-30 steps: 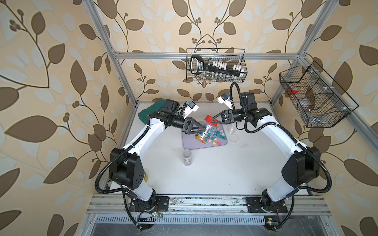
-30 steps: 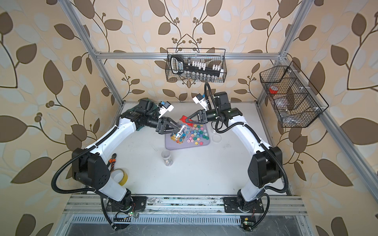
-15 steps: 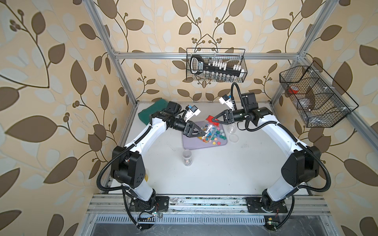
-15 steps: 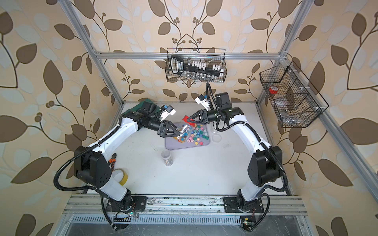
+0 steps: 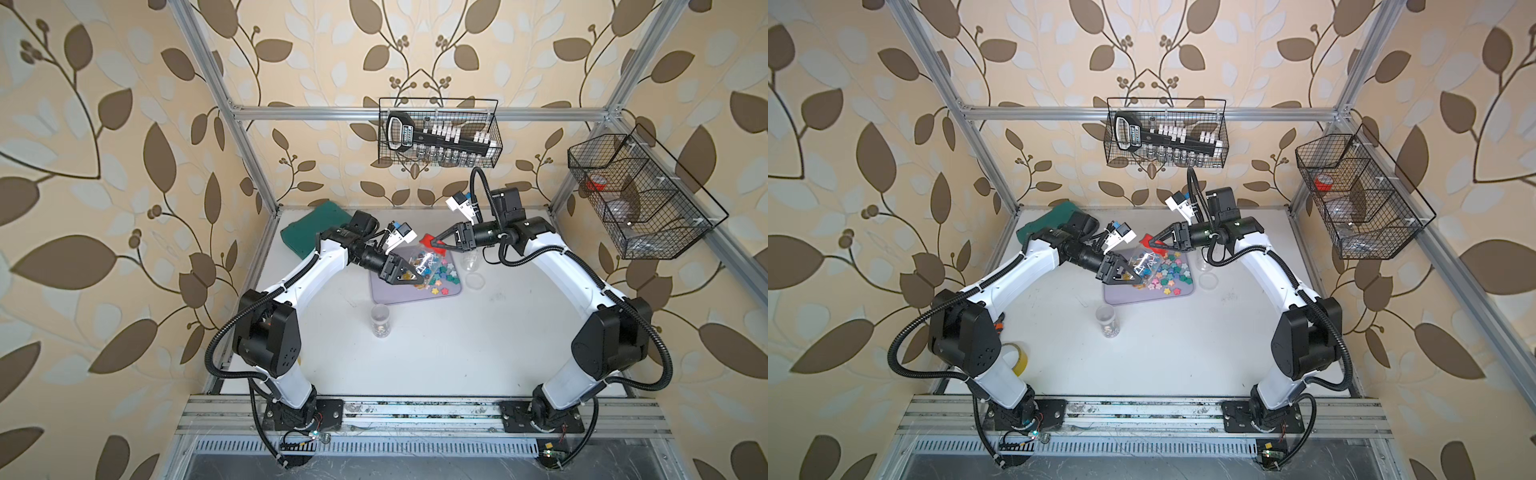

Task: Pour the candies out of the jar
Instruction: Unscrew the lid from the jar.

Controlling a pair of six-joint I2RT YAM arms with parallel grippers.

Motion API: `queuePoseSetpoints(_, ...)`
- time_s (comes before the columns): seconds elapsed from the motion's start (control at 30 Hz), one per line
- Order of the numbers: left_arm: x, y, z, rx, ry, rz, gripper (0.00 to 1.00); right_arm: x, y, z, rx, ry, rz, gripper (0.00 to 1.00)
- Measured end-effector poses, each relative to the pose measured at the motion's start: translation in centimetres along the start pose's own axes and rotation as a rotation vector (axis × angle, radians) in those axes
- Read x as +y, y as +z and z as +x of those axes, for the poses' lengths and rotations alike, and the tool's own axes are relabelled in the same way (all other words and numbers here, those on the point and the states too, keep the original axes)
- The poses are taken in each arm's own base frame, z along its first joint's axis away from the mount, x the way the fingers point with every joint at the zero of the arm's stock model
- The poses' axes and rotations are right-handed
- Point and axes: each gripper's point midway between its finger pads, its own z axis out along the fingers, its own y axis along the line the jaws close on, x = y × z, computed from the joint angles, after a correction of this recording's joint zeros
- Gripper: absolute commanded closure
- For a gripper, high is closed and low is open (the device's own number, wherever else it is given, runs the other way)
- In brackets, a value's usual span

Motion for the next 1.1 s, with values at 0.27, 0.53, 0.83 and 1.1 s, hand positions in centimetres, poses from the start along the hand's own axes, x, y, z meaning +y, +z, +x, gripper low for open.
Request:
queuePoseSetpoints(0.27, 0.0, -0.3, -0.4, -0.033, 0.018, -0.048, 0.29, 0.0, -0.2, -0.2, -0.007, -0.006, -0.001, 0.74)
queuePoseSetpoints(0.53, -0.3, -0.7, -1.0, -0.070, 0.030, -0.080, 0.19, 0.3, -0.5, -0.6, -0.025, -0.013, -0.004, 0.75)
queuePoseSetpoints(0.83, -1.6, -1.7, -3.1, -0.148, 0.132, -0.132, 0.12, -0.7, -0.4, 0.0, -0.025, 0.110, 0.013, 0.76)
queuePoseSetpoints(1.1, -1.1, -1.6, -2.7, -0.147, 0.125, -0.136, 0.07, -1.1, -0.9, -0.6, -0.053, 0.149, 0.015, 0.77)
